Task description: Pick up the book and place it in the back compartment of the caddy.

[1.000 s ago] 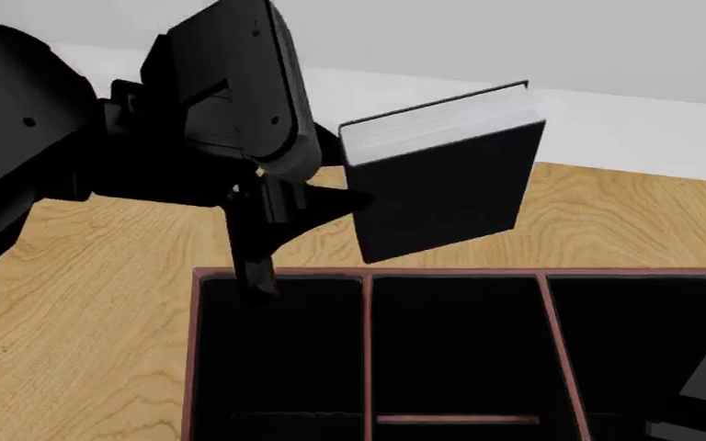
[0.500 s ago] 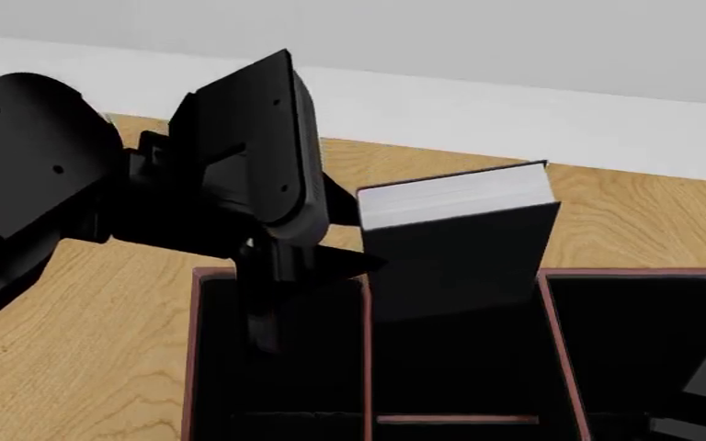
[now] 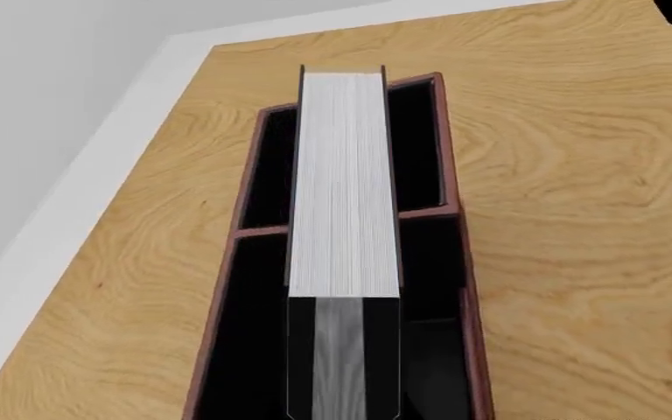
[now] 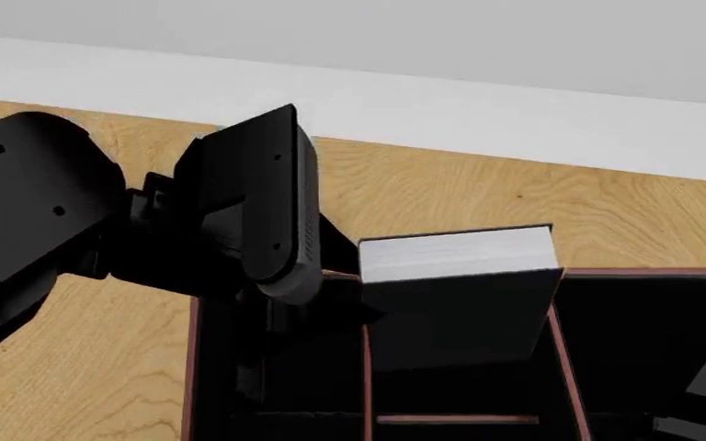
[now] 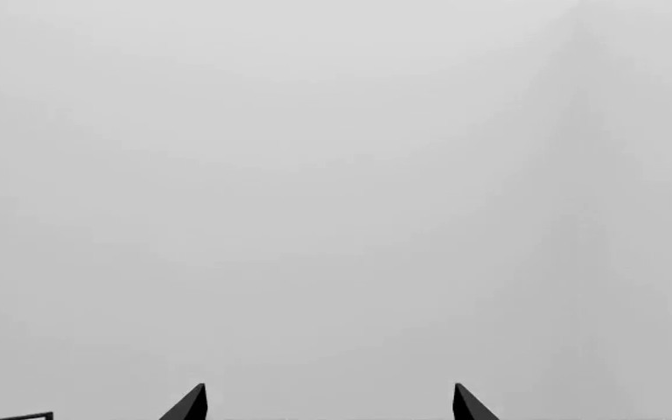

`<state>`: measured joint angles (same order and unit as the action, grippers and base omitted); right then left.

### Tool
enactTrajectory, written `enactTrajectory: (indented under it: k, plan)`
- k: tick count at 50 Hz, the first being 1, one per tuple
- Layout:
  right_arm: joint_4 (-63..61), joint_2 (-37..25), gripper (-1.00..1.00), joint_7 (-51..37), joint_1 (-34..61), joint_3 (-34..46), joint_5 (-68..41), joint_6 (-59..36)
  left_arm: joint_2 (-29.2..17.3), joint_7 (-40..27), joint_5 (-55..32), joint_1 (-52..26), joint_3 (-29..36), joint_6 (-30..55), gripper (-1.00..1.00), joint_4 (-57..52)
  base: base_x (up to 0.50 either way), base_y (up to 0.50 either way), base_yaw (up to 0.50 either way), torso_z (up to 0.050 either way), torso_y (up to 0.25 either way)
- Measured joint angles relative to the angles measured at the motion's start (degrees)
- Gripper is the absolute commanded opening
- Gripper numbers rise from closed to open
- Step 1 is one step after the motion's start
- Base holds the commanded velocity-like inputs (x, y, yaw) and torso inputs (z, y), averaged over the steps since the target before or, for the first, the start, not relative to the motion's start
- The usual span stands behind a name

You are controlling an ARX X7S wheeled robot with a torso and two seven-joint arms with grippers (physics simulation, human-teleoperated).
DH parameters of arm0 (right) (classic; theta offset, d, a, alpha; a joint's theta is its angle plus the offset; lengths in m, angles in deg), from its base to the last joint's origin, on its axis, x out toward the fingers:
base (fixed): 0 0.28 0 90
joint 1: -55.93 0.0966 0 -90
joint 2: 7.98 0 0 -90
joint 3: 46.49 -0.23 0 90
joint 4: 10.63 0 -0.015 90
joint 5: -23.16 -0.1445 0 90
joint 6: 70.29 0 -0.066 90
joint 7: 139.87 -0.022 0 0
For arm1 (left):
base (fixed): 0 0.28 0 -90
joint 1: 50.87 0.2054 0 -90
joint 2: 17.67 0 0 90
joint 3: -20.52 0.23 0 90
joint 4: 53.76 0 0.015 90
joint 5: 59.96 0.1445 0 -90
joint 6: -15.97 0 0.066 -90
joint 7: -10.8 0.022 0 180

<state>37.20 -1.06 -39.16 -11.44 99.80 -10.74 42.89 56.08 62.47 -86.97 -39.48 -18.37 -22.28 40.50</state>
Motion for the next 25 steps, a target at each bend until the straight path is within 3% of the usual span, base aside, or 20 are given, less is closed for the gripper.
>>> enactTrajectory:
  k: [25]
  plan:
    - [0.45, 0.94, 1.00, 0.77, 0.18, -0.54, -0.92, -1.15, -1.58, -1.03, -2.85, 3.05, -0.37, 1.61, -1.00, -6.49, 0.00, 0.00, 0.00, 0.000, 0.001]
